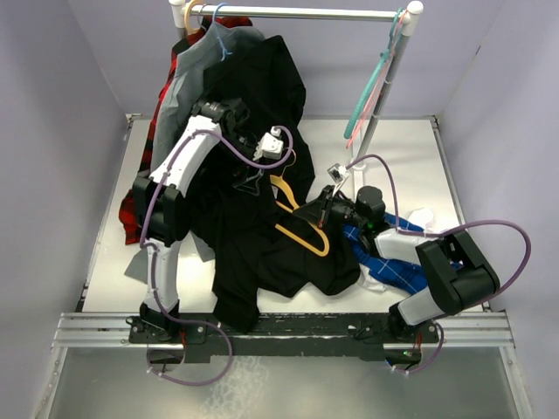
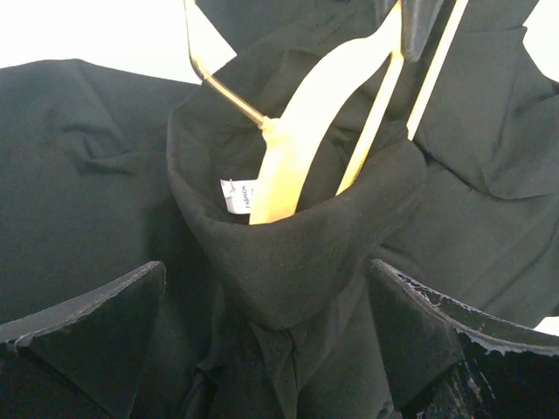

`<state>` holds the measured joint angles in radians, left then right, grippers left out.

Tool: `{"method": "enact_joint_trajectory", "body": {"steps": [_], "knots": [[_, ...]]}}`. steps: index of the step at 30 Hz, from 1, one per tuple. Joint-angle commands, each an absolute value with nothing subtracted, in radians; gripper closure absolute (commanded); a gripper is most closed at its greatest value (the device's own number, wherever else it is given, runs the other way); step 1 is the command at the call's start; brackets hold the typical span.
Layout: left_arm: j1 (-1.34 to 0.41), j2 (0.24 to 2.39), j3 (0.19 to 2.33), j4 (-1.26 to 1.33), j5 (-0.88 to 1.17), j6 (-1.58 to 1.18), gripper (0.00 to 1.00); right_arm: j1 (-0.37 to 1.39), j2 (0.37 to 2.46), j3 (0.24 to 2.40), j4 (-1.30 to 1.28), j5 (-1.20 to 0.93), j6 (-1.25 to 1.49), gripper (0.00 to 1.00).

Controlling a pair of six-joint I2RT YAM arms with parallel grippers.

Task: Place the shirt on the hanger

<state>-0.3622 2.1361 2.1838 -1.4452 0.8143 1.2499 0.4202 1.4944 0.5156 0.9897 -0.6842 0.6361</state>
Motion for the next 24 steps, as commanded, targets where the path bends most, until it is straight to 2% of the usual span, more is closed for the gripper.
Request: {"method": "enact_joint_trajectory", "body": {"steps": [1, 5, 6, 8, 9, 10, 15, 24], "knots": [[-0.359, 2.177, 2.242, -1.493, 0.810, 1.236, 0.01, 0.423, 1.460, 0.524, 1.086, -0.712, 0.628, 1.00], [-0.359, 2.185, 2.261, -1.513, 0.843, 1.241, 0.00, 0.423, 1.447, 0.523, 1.093, -0.712, 0.631, 1.00], [-0.360, 2.187, 2.270, -1.538, 0.860, 1.253, 0.04, 0.423, 1.445, 0.523, 1.099, -0.713, 0.635, 1.00], [-0.364, 2.186, 2.285, -1.547, 0.887, 1.239, 0.23, 0.423, 1.444, 0.518, 1.112, -0.713, 0.641, 1.00], [-0.365, 2.178, 2.285, -1.548, 0.904, 1.229, 0.40, 0.423, 1.443, 0.514, 1.119, -0.712, 0.645, 1.00], [-0.366, 2.168, 2.281, -1.548, 0.922, 1.223, 0.53, 0.423, 1.443, 0.510, 1.129, -0.711, 0.649, 1.00], [-0.371, 2.113, 2.273, -1.548, 0.979, 1.197, 1.00, 0.424, 1.440, 0.493, 1.175, -0.705, 0.676, 1.00], [-0.392, 2.001, 2.244, -1.548, 1.016, 1.160, 1.00, 0.428, 1.364, 0.484, 1.188, -0.700, 0.705, 1.00]]}}
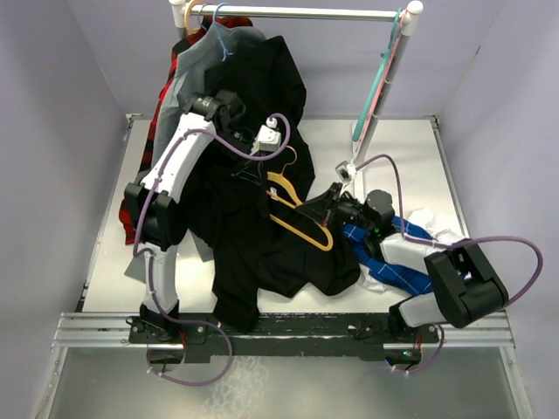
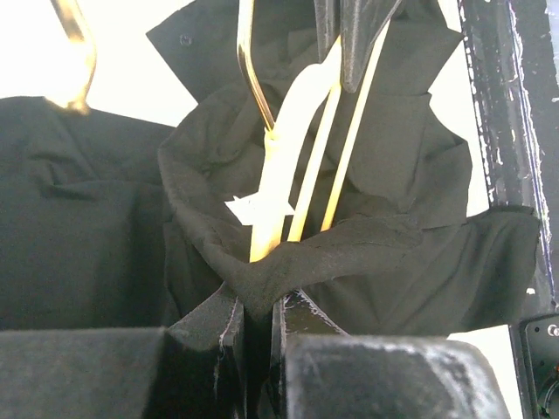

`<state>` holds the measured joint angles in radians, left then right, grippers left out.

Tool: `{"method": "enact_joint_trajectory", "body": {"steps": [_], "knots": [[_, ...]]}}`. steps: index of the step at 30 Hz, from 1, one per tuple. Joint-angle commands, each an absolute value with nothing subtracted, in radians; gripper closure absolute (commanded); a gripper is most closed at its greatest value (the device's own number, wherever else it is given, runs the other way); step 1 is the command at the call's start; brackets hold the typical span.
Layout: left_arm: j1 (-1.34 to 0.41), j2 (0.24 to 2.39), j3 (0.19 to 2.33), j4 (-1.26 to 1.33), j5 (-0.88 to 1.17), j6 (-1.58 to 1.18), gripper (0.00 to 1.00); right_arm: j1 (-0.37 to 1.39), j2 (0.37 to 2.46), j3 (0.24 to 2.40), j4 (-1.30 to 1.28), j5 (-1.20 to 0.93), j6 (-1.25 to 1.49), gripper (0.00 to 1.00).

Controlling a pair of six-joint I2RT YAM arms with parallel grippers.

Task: Place the shirt on the hanger

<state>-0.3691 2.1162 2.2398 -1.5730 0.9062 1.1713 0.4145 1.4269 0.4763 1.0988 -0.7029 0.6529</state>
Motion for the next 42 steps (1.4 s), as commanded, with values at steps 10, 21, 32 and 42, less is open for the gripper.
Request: {"method": "enact_joint_trajectory", "body": {"steps": [10, 21, 32, 42], "knots": [[-0.417, 1.800, 2.292, -1.546, 1.031, 1.166, 1.00, 0.397, 0.968, 0.561, 0.641, -0.628, 0.499, 0.17], [-0.417, 1.608, 2.276, -1.349, 0.942, 1.025, 1.00, 0.141, 0.469, 0.435, 0.485, -0.654, 0.718, 0.00], [-0.417, 1.559, 2.349, -1.345, 1.013, 0.984, 1.00, 0.141, 0.335, 0.156, 0.779, -0.686, 0.952, 0.25], [-0.418, 1.545, 2.351, -1.355, 1.013, 0.973, 1.00, 0.149, 0.881, 0.233, 1.362, -0.725, 0.985, 0.39]]}}
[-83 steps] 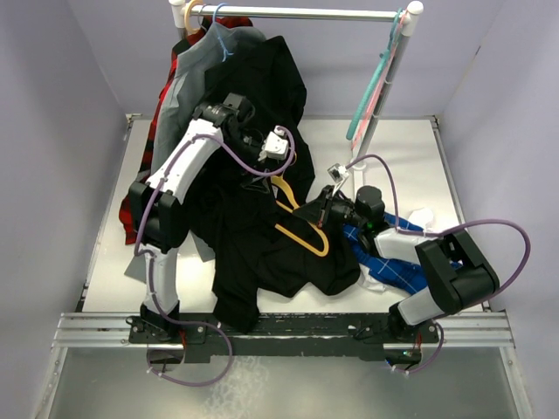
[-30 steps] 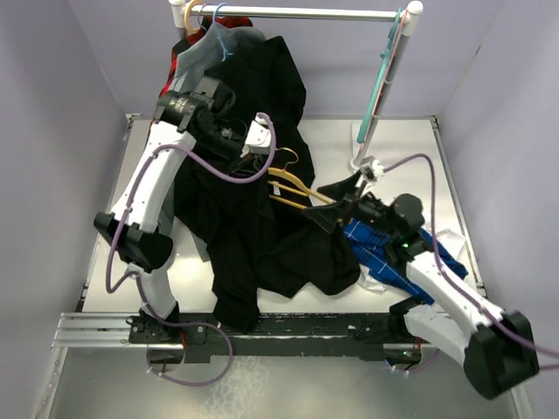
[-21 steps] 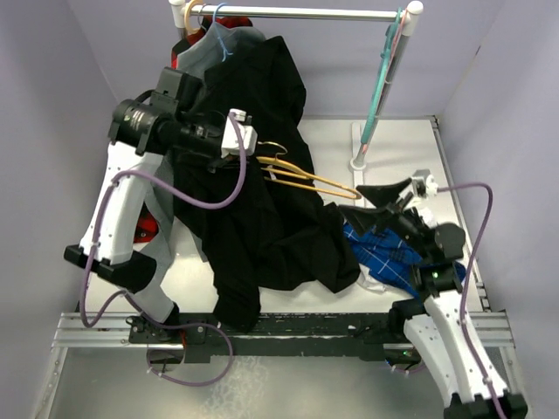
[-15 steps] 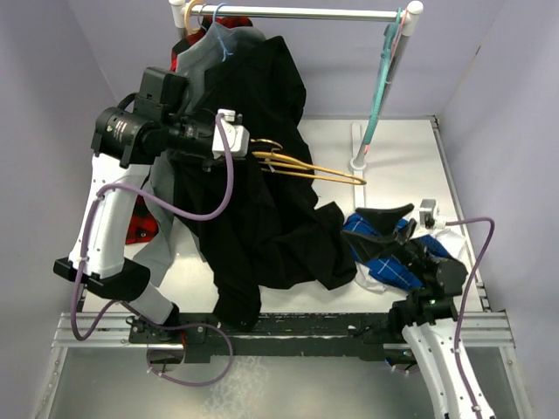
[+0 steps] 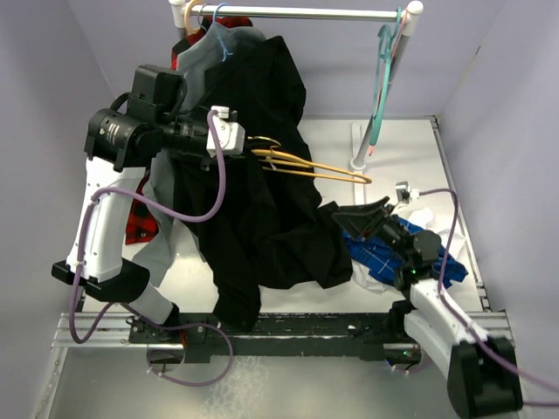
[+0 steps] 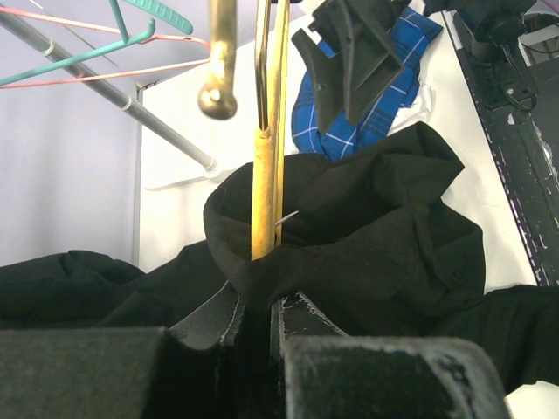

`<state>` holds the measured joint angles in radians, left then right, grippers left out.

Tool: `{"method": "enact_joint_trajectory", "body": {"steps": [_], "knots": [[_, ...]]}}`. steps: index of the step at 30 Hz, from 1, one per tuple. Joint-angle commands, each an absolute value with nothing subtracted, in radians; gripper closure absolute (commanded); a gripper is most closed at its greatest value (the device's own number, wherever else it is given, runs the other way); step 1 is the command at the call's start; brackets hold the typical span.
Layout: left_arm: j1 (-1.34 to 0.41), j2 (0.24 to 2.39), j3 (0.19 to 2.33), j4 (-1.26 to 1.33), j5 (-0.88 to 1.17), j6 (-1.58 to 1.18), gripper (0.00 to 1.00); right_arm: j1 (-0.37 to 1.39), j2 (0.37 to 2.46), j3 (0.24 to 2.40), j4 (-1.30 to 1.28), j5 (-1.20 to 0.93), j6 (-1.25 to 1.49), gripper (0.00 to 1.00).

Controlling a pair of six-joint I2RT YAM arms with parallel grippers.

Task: Place the shirt on the hanger

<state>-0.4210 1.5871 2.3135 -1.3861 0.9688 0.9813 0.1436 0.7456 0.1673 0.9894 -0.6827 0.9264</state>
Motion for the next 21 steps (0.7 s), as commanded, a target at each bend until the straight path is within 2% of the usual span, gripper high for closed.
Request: {"method": "enact_joint_trajectory", "body": {"steps": [1, 5, 9, 14, 19, 21], "knots": [[-0.417, 1.545, 2.351, -1.353, 1.013, 0.971, 1.00, 0.153, 0.912, 0.239, 1.402, -0.727, 0.992, 0.40], [-0.417, 1.549, 2.350, -1.348, 1.011, 0.964, 1.00, 0.198, 0.978, 0.278, 1.407, -0.716, 0.959, 0.40], [-0.417, 1.556, 2.351, -1.343, 1.012, 0.956, 1.00, 0.268, 1.031, 0.312, 1.401, -0.690, 0.916, 0.47], [-0.417, 1.561, 2.346, -1.331, 1.007, 0.950, 1.00, 0.298, 1.115, 0.330, 1.449, -0.682, 0.908, 0.49], [-0.418, 1.566, 2.341, -1.327, 1.007, 0.946, 1.00, 0.301, 1.146, 0.331, 1.446, -0.670, 0.879, 0.49], [-0.419, 1.567, 2.339, -1.327, 1.006, 0.945, 1.00, 0.301, 1.145, 0.332, 1.415, -0.661, 0.852, 0.41]]}}
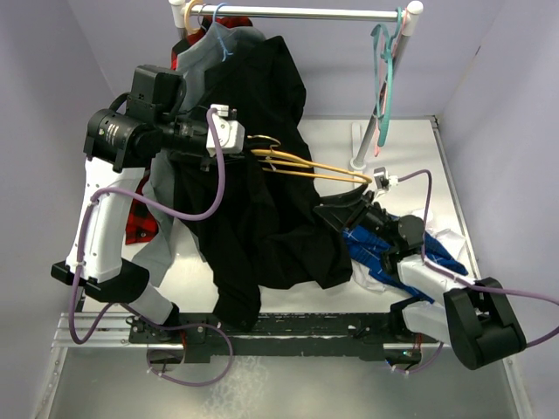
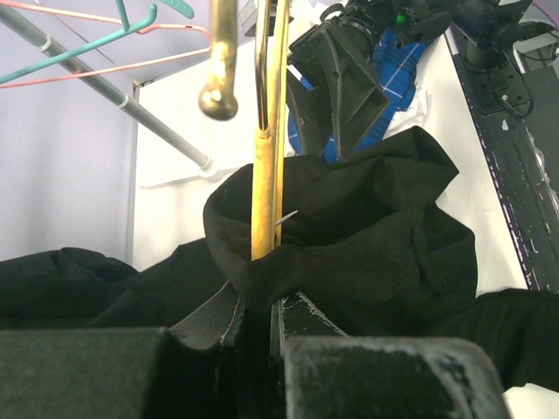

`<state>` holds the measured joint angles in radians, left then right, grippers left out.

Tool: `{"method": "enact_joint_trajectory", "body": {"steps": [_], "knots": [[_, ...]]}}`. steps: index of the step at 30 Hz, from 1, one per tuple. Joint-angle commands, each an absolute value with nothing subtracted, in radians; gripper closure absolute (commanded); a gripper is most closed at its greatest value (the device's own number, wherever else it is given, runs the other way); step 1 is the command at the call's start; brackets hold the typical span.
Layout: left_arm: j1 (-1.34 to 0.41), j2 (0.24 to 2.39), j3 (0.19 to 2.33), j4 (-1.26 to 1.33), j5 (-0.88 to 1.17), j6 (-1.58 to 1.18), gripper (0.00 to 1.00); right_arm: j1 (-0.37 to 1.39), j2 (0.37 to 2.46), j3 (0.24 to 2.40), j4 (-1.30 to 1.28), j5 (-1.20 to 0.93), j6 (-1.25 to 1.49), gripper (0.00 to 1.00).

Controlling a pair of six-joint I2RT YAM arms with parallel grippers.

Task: Place the shirt on the hanger

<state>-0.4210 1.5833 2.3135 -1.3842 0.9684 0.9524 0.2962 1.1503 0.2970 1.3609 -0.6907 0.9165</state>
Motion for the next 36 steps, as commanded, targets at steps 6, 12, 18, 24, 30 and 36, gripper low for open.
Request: {"method": "enact_joint_trajectory", "body": {"steps": [6, 12, 18, 24, 30, 36], "knots": [[-0.420, 1.568, 2.332, -1.329, 0.997, 0.952, 1.00, 0.301, 1.161, 0.346, 1.450, -0.676, 0.880, 0.60], [-0.419, 1.570, 2.326, -1.322, 0.988, 0.952, 1.00, 0.305, 1.171, 0.350, 1.469, -0.722, 0.909, 0.82], [-0.419, 1.572, 2.322, -1.317, 0.964, 0.959, 1.00, 0.305, 1.165, 0.329, 1.461, -0.721, 0.915, 1.00], [-0.432, 1.555, 2.312, -1.495, 0.818, 1.192, 1.00, 0.281, 1.037, 0.318, 1.208, -0.596, 0.804, 1.00], [-0.445, 1.488, 2.214, -1.523, 0.632, 1.282, 1.00, 0.252, 0.872, 0.394, 0.836, -0.453, 0.611, 1.00], [-0.447, 1.465, 2.235, -1.548, 0.619, 1.292, 1.00, 0.236, 0.896, 0.441, 0.742, -0.416, 0.535, 1.00]]}}
